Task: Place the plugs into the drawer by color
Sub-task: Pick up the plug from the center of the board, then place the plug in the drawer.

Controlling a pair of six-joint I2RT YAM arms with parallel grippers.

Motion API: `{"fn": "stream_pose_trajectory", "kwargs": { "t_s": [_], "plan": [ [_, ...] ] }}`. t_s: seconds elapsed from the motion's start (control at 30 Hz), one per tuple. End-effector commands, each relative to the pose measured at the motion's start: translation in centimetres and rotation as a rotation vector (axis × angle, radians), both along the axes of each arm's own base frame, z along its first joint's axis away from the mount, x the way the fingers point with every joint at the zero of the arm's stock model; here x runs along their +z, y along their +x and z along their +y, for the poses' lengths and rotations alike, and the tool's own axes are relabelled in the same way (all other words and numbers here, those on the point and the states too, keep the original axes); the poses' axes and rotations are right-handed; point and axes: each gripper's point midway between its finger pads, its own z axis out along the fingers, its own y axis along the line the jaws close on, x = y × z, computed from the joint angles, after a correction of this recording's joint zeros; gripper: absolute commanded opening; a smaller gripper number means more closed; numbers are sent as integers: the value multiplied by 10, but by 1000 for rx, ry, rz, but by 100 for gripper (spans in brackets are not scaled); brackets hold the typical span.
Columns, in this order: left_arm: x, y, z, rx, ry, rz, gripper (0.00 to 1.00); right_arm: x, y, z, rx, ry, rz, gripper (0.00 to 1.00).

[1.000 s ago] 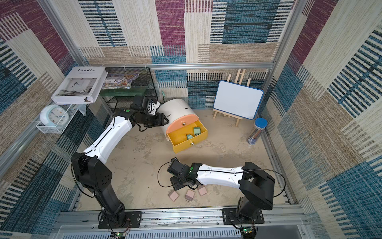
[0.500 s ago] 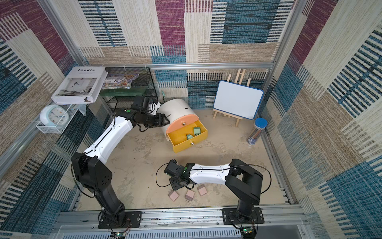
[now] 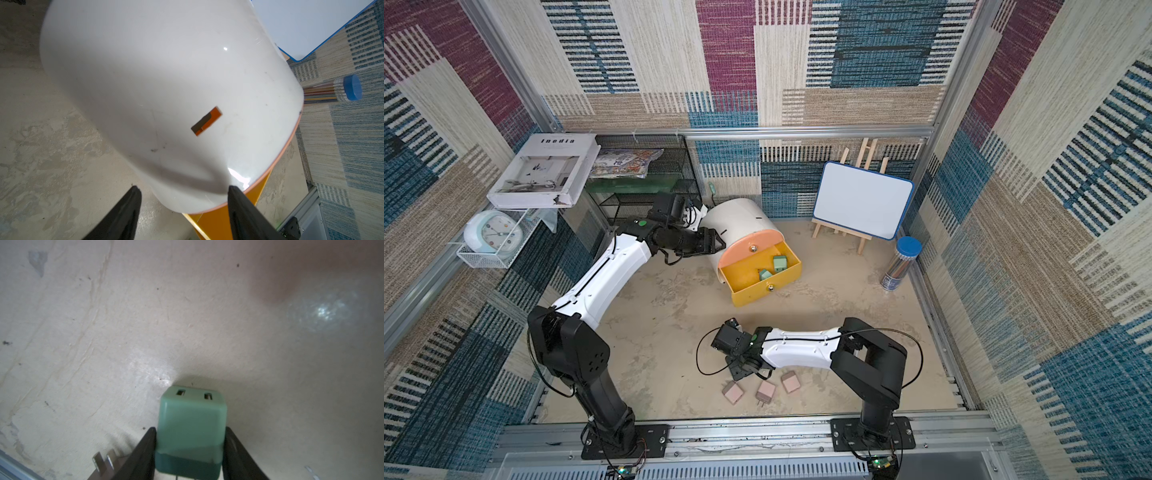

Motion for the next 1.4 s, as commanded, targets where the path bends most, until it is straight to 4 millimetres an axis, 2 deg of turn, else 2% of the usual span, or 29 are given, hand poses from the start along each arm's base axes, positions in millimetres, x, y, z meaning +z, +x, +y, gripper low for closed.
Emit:
{"fn": "stream_pose_trajectory", "kwargs": {
  "t_s": [0.0,0.1,0.2,0.33,0.5,0.6,0.77,0.83,0.93,1.07,1.27,1.37],
  "plan": [
    [3,2,-2,-5,-8,-16,70,7,1,-4,4,-3,-19,48],
    [3,2,-2,-5,-10,-17,70,16,3,-5,-2,1,-35,44],
    [4,3,-2,-6,-11,-18,70,33,6,-4,1,8,-56,42],
    [6,2,-2,-7,-15,-20,70,77,13,-2,28,38,-121,40],
    [9,1,-3,-8,-21,-25,70,139,35,-11,39,43,-276,40],
    [9,1,-3,-9,-24,-23,70,169,55,-15,73,56,-322,40],
    [11,1,-2,-6,-22,-29,70,212,114,-32,33,49,-449,40],
    [11,1,-2,-6,-22,-29,70,224,133,-30,27,78,-485,40],
    [9,1,-3,-7,-23,-23,70,231,155,-23,40,93,-507,40],
    [9,1,-3,-7,-24,-24,70,223,175,-18,48,84,-501,40],
    [8,0,-4,-9,-23,-21,70,211,187,-8,67,99,-476,40],
    [8,1,-3,-9,-21,-23,70,204,186,-4,81,105,-454,40]
  ]
}}
